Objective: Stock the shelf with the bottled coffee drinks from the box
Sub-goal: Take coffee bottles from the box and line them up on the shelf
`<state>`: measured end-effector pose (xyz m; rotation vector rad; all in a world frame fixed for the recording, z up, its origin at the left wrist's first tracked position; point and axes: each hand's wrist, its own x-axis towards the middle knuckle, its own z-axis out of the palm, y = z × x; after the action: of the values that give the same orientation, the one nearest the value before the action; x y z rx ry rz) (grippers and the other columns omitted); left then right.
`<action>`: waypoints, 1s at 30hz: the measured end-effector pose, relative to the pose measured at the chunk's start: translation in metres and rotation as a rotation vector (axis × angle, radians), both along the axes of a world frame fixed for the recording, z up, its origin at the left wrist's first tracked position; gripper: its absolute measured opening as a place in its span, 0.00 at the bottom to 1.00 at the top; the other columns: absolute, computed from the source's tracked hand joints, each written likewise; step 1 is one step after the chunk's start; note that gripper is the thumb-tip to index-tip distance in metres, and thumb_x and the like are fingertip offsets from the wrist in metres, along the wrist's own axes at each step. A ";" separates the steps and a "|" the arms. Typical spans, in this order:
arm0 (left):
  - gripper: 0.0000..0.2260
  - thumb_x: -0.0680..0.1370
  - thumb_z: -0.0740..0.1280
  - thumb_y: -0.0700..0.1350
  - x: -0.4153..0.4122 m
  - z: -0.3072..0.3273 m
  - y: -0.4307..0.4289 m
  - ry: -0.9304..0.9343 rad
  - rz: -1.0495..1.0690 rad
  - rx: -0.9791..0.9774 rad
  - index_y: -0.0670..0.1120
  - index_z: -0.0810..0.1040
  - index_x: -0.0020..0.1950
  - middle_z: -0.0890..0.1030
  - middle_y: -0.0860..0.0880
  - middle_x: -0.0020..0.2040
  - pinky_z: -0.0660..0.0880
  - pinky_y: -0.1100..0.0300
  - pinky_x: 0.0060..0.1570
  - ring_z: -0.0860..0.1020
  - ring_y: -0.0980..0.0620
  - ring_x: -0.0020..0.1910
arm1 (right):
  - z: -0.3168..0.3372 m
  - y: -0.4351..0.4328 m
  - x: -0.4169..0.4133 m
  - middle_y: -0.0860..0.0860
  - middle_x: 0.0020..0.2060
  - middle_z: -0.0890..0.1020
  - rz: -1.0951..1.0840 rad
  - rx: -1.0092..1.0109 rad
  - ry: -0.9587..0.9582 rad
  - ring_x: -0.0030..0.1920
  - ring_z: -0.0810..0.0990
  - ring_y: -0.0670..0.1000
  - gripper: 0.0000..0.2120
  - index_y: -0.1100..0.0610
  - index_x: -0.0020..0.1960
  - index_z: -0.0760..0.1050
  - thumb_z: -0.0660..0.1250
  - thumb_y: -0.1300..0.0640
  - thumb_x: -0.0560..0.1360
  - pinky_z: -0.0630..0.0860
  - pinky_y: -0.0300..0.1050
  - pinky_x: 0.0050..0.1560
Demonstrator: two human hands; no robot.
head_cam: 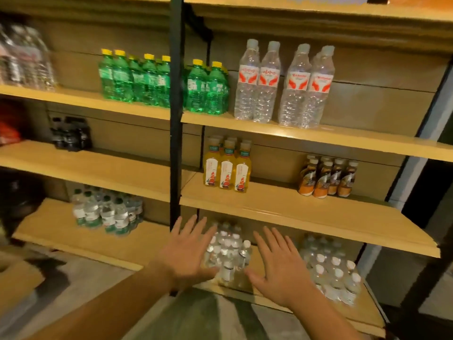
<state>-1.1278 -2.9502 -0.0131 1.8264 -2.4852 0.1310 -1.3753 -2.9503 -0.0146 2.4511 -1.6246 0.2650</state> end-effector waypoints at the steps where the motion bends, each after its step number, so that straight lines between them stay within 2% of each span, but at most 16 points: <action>1: 0.44 0.75 0.53 0.74 0.019 -0.004 0.017 -0.006 0.049 0.048 0.54 0.39 0.82 0.38 0.50 0.82 0.37 0.41 0.78 0.37 0.45 0.81 | -0.008 0.005 0.020 0.55 0.79 0.60 0.048 -0.022 -0.012 0.80 0.58 0.58 0.42 0.52 0.80 0.60 0.41 0.26 0.76 0.50 0.57 0.75; 3: 0.44 0.75 0.51 0.75 0.061 -0.012 0.048 -0.060 0.128 0.078 0.53 0.39 0.82 0.39 0.48 0.82 0.39 0.40 0.78 0.39 0.44 0.81 | -0.024 0.013 0.061 0.53 0.80 0.49 0.109 0.023 0.006 0.81 0.45 0.55 0.39 0.50 0.82 0.49 0.49 0.29 0.79 0.39 0.54 0.77; 5: 0.47 0.71 0.41 0.78 0.107 -0.024 0.078 -0.128 0.169 0.028 0.51 0.45 0.83 0.44 0.44 0.83 0.41 0.38 0.78 0.44 0.40 0.81 | -0.032 0.021 0.103 0.55 0.79 0.45 0.149 0.022 0.023 0.80 0.38 0.56 0.39 0.49 0.81 0.44 0.62 0.38 0.80 0.32 0.51 0.76; 7: 0.51 0.68 0.35 0.78 0.152 -0.032 0.100 -0.145 0.208 0.017 0.50 0.48 0.83 0.49 0.42 0.83 0.44 0.37 0.76 0.47 0.38 0.81 | -0.034 0.028 0.140 0.50 0.78 0.40 0.161 0.124 0.054 0.81 0.39 0.57 0.38 0.48 0.81 0.39 0.53 0.33 0.81 0.33 0.54 0.77; 9: 0.49 0.69 0.35 0.78 0.203 -0.038 0.125 -0.151 0.279 0.075 0.50 0.44 0.83 0.46 0.42 0.83 0.44 0.37 0.77 0.45 0.38 0.81 | -0.033 0.040 0.186 0.48 0.79 0.38 0.212 0.241 0.071 0.81 0.38 0.56 0.48 0.49 0.82 0.37 0.33 0.23 0.69 0.35 0.57 0.79; 10: 0.49 0.69 0.35 0.78 0.233 -0.039 0.139 -0.164 0.315 0.084 0.50 0.43 0.83 0.46 0.43 0.83 0.44 0.37 0.77 0.45 0.39 0.81 | -0.033 0.048 0.214 0.50 0.80 0.37 0.246 0.245 0.090 0.81 0.37 0.56 0.52 0.49 0.81 0.36 0.29 0.22 0.63 0.35 0.56 0.78; 12: 0.47 0.71 0.36 0.77 0.291 -0.044 0.163 -0.194 0.375 0.070 0.49 0.46 0.83 0.49 0.42 0.83 0.48 0.36 0.77 0.49 0.38 0.81 | -0.041 0.053 0.273 0.51 0.81 0.37 0.296 0.248 0.092 0.81 0.37 0.55 0.50 0.48 0.82 0.36 0.32 0.24 0.66 0.35 0.55 0.77; 14: 0.47 0.73 0.40 0.77 0.352 -0.051 0.183 -0.197 0.423 0.065 0.48 0.56 0.82 0.59 0.41 0.81 0.56 0.35 0.75 0.58 0.37 0.79 | -0.049 0.053 0.338 0.52 0.81 0.38 0.324 0.265 0.085 0.81 0.37 0.55 0.43 0.48 0.82 0.37 0.40 0.26 0.75 0.35 0.55 0.77; 16: 0.45 0.73 0.49 0.77 0.413 -0.058 0.201 -0.182 0.469 0.076 0.47 0.63 0.80 0.66 0.42 0.78 0.61 0.34 0.73 0.64 0.37 0.77 | -0.063 0.052 0.405 0.52 0.81 0.39 0.363 0.292 0.073 0.81 0.38 0.56 0.41 0.48 0.82 0.38 0.46 0.29 0.77 0.36 0.55 0.78; 18: 0.45 0.72 0.49 0.76 0.472 -0.061 0.214 -0.154 0.505 0.069 0.49 0.57 0.82 0.61 0.44 0.81 0.55 0.36 0.76 0.58 0.38 0.79 | -0.076 0.055 0.469 0.52 0.82 0.46 0.403 0.264 0.043 0.81 0.47 0.57 0.41 0.50 0.82 0.46 0.42 0.27 0.76 0.45 0.57 0.79; 19: 0.46 0.71 0.47 0.76 0.500 -0.062 0.221 -0.159 0.531 0.087 0.50 0.52 0.83 0.55 0.44 0.82 0.51 0.37 0.77 0.53 0.38 0.81 | -0.081 0.056 0.499 0.54 0.80 0.56 0.426 0.253 0.032 0.79 0.58 0.60 0.43 0.52 0.81 0.56 0.40 0.27 0.76 0.55 0.59 0.77; 21: 0.48 0.69 0.41 0.77 0.551 -0.063 0.228 -0.187 0.555 0.131 0.50 0.45 0.83 0.49 0.44 0.83 0.47 0.38 0.78 0.48 0.39 0.81 | -0.099 0.054 0.555 0.60 0.70 0.76 0.460 0.256 -0.009 0.67 0.77 0.64 0.41 0.58 0.71 0.75 0.45 0.29 0.78 0.74 0.61 0.65; 22: 0.50 0.68 0.37 0.79 0.575 -0.064 0.228 -0.191 0.553 0.141 0.50 0.45 0.83 0.49 0.44 0.83 0.46 0.38 0.78 0.47 0.39 0.81 | -0.113 0.048 0.578 0.61 0.64 0.80 0.462 0.249 -0.057 0.61 0.81 0.64 0.39 0.60 0.67 0.78 0.47 0.31 0.79 0.79 0.60 0.60; 25: 0.56 0.62 0.29 0.81 0.641 -0.077 0.218 -0.197 0.566 0.204 0.49 0.44 0.83 0.50 0.43 0.83 0.47 0.40 0.78 0.48 0.38 0.81 | -0.134 0.047 0.644 0.56 0.67 0.78 0.464 0.340 -0.147 0.63 0.80 0.59 0.38 0.54 0.70 0.73 0.53 0.28 0.75 0.79 0.57 0.59; 28: 0.50 0.66 0.39 0.76 0.700 -0.103 0.192 -0.211 0.604 0.243 0.51 0.42 0.83 0.48 0.44 0.83 0.48 0.41 0.78 0.48 0.38 0.81 | -0.149 0.039 0.697 0.44 0.77 0.64 0.424 0.339 -0.136 0.74 0.68 0.51 0.41 0.43 0.78 0.57 0.54 0.25 0.70 0.71 0.52 0.71; 30: 0.47 0.70 0.45 0.75 0.733 -0.119 0.171 -0.214 0.603 0.259 0.51 0.42 0.83 0.48 0.44 0.83 0.49 0.40 0.78 0.47 0.39 0.81 | -0.159 0.026 0.730 0.42 0.78 0.61 0.419 0.332 -0.179 0.74 0.67 0.49 0.42 0.40 0.78 0.52 0.55 0.24 0.69 0.72 0.53 0.70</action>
<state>-0.3950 -2.7795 -0.1321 2.7551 -2.0516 0.0263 -0.6452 -2.9238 -0.1731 3.0969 -1.2815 0.3000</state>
